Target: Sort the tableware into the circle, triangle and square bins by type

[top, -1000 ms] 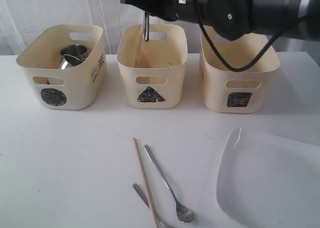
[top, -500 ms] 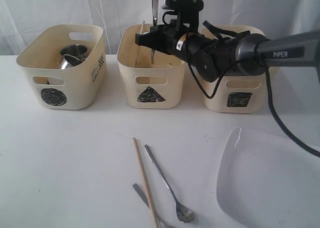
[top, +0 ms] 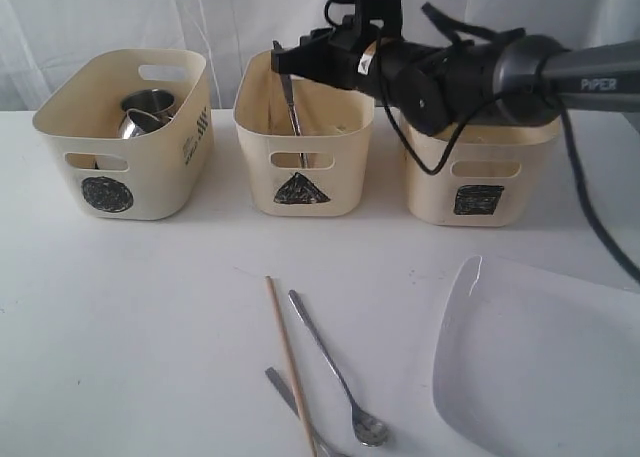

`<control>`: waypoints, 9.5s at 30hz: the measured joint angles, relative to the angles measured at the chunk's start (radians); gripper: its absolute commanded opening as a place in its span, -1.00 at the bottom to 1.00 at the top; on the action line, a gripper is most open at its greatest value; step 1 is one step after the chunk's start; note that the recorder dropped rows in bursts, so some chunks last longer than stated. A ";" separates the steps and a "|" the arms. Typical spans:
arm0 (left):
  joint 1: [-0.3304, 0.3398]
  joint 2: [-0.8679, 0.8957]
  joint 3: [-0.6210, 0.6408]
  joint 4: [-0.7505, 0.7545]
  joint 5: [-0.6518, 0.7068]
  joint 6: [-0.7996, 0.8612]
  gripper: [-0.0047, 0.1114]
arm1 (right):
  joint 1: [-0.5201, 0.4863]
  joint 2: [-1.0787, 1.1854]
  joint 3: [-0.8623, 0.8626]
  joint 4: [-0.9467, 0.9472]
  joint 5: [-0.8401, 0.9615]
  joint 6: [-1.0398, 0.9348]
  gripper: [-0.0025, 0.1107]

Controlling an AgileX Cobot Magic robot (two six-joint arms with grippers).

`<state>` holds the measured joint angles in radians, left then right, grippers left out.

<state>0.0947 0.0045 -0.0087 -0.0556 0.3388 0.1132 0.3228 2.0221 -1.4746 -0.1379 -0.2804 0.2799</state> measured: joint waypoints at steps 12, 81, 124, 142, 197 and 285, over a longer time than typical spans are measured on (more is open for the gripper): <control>0.000 0.000 0.000 0.000 0.000 0.000 -0.92 | 0.019 -0.334 0.072 -0.010 0.957 -0.066 -0.96; 0.000 0.000 0.000 0.000 0.000 0.000 -0.92 | 0.375 -0.258 0.388 0.020 0.916 -0.063 -0.96; 0.000 0.000 0.000 0.000 0.000 0.000 -0.92 | 0.064 0.108 -0.096 0.399 -0.178 -0.600 -0.40; 0.000 0.000 0.000 0.000 0.000 0.000 -0.92 | 0.032 -0.114 -0.122 0.436 0.625 -0.601 -0.96; 0.000 0.000 0.000 0.000 0.000 0.000 -0.92 | 0.725 0.123 -0.019 0.146 1.065 -0.063 -0.74; 0.000 0.000 0.000 0.000 0.000 0.000 -0.92 | 0.101 -0.139 -0.112 -1.590 0.451 1.573 -0.96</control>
<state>0.0947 0.0045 -0.0087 -0.0556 0.3388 0.1132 0.4234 1.8835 -1.5863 -1.7280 0.1701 1.8529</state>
